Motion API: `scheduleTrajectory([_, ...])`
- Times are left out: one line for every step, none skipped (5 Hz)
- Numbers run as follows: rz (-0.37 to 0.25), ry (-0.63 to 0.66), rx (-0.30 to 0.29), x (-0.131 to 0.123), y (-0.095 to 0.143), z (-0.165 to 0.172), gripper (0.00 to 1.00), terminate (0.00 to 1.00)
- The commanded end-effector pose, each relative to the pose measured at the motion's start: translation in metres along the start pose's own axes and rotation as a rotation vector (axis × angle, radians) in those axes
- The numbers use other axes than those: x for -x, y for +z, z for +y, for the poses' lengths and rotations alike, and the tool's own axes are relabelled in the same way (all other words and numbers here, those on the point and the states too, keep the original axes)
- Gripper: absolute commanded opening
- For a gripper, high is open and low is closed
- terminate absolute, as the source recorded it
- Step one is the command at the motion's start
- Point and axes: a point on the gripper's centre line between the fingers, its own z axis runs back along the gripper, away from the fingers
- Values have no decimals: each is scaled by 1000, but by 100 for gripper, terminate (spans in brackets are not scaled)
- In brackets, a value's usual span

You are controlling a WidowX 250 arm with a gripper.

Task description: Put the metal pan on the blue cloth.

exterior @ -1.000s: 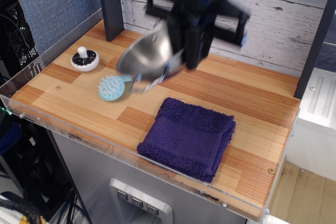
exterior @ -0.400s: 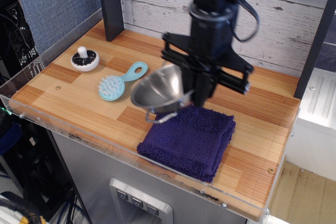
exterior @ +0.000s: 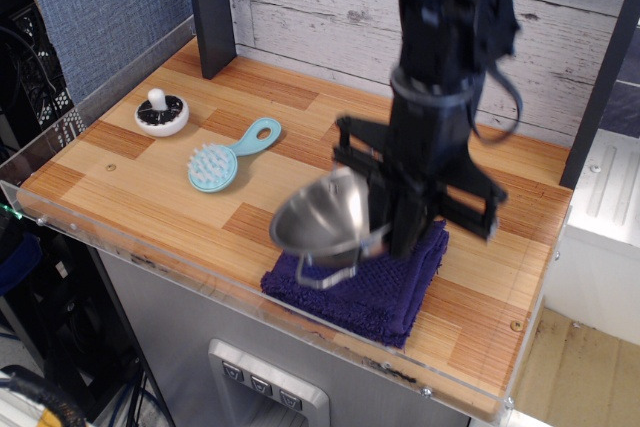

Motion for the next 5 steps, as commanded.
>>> scheduleTrajectory([46, -4, -10, 12, -18, 9, 0, 0])
scheduleTrajectory([68, 18, 4, 12, -24, 12, 0, 0])
scheduleTrajectory([56, 1, 25, 11, -11, 10, 100, 0])
scheduleTrajectory([3, -8, 25, 9, 10, 7, 100, 0])
scheduleTrajectory([-69, -11, 37, 5, 35, 11, 100, 0])
